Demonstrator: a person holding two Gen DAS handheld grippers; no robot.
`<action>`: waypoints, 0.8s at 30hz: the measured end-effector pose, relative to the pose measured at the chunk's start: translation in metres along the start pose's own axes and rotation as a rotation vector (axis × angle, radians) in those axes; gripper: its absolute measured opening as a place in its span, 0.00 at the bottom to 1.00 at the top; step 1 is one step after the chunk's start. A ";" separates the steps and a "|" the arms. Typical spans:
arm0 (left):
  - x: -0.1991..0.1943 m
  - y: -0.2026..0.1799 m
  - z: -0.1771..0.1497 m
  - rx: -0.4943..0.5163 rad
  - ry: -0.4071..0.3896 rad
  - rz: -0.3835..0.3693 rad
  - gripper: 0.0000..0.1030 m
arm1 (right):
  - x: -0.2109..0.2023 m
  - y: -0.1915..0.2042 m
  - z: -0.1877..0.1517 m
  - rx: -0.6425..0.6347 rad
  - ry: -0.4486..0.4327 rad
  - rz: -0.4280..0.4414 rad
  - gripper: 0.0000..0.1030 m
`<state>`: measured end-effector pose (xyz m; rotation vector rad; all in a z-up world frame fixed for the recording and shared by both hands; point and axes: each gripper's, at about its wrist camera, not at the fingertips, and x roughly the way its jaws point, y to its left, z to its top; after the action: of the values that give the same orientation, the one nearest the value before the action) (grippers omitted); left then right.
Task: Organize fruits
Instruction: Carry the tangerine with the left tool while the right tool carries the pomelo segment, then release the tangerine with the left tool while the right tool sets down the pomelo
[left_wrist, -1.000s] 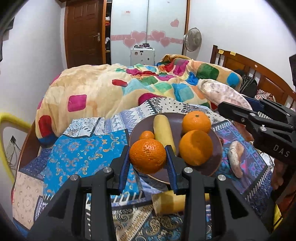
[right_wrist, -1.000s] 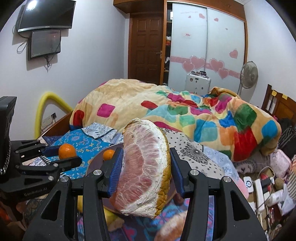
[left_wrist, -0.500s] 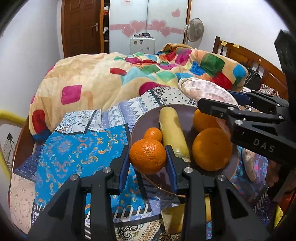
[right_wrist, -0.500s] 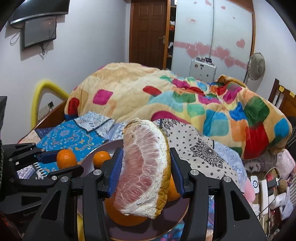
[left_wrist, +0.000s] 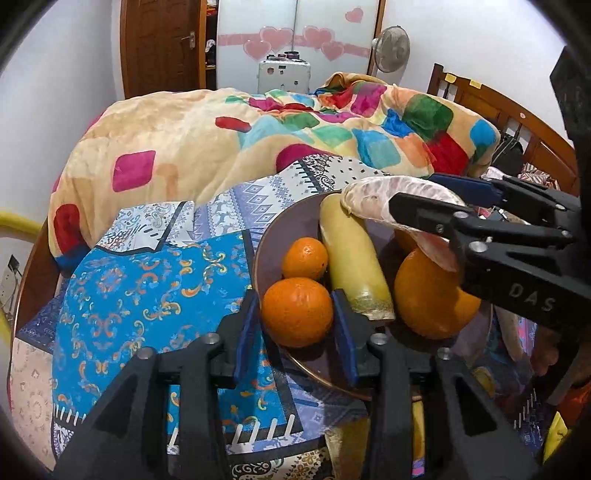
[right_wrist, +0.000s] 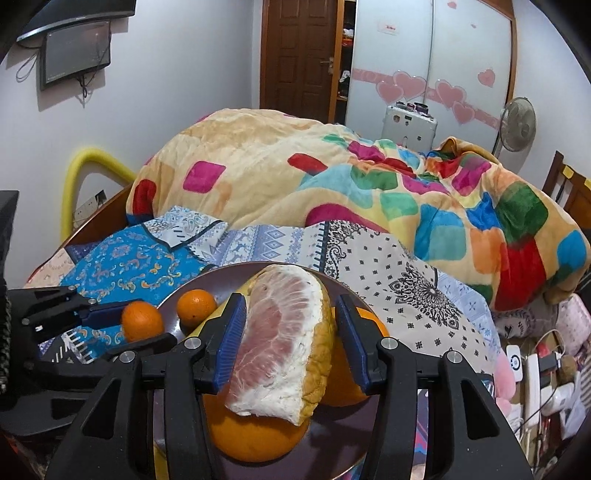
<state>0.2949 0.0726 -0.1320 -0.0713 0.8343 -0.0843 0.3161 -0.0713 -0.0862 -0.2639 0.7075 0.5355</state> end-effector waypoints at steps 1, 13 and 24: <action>0.000 0.000 -0.001 -0.006 -0.003 -0.001 0.44 | -0.001 0.001 0.000 -0.001 0.000 -0.002 0.45; -0.025 -0.005 -0.005 0.008 -0.054 0.000 0.55 | -0.034 -0.001 -0.015 -0.020 -0.033 0.014 0.49; -0.072 -0.007 -0.043 0.058 -0.053 0.036 0.62 | -0.062 -0.004 -0.069 -0.086 0.001 -0.036 0.56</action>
<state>0.2148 0.0717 -0.1065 -0.0043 0.7791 -0.0723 0.2411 -0.1260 -0.0943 -0.3567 0.6808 0.5324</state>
